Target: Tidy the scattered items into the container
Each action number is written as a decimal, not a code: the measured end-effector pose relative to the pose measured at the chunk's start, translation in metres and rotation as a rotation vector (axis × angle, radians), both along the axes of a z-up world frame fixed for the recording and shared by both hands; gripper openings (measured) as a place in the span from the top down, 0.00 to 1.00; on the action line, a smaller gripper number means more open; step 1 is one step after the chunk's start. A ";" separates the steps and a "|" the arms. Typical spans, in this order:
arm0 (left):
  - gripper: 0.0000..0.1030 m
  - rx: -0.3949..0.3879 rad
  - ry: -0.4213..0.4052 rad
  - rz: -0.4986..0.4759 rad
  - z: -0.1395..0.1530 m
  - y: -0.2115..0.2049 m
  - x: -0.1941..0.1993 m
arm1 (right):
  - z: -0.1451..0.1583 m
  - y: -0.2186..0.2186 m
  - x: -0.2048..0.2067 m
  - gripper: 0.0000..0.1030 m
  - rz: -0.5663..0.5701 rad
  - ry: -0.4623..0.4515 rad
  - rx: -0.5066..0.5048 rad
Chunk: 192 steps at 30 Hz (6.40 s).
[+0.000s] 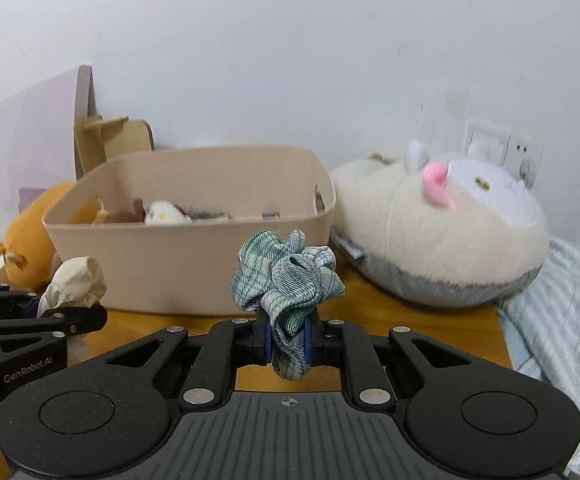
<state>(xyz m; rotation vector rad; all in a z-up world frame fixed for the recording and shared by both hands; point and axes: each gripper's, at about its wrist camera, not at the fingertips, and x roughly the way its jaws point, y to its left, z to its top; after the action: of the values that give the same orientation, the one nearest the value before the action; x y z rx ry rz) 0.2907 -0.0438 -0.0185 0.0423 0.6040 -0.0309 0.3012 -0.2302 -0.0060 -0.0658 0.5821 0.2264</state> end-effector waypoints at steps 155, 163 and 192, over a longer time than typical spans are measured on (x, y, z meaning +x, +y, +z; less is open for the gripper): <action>0.15 0.034 -0.159 0.092 0.072 0.039 -0.095 | 0.060 0.053 -0.112 0.00 -0.130 -0.184 0.049; 0.15 0.029 -0.169 0.088 0.075 0.036 -0.131 | 0.066 0.051 -0.149 0.00 -0.154 -0.196 0.050; 0.14 -0.003 -0.122 0.071 0.048 0.045 -0.247 | 0.043 0.060 -0.264 0.00 -0.176 -0.164 0.064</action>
<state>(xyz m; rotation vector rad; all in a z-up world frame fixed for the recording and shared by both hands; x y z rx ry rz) 0.0440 0.0007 0.0292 0.0200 0.4828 0.0390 0.0375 -0.1705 0.0370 0.0291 0.4140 0.0676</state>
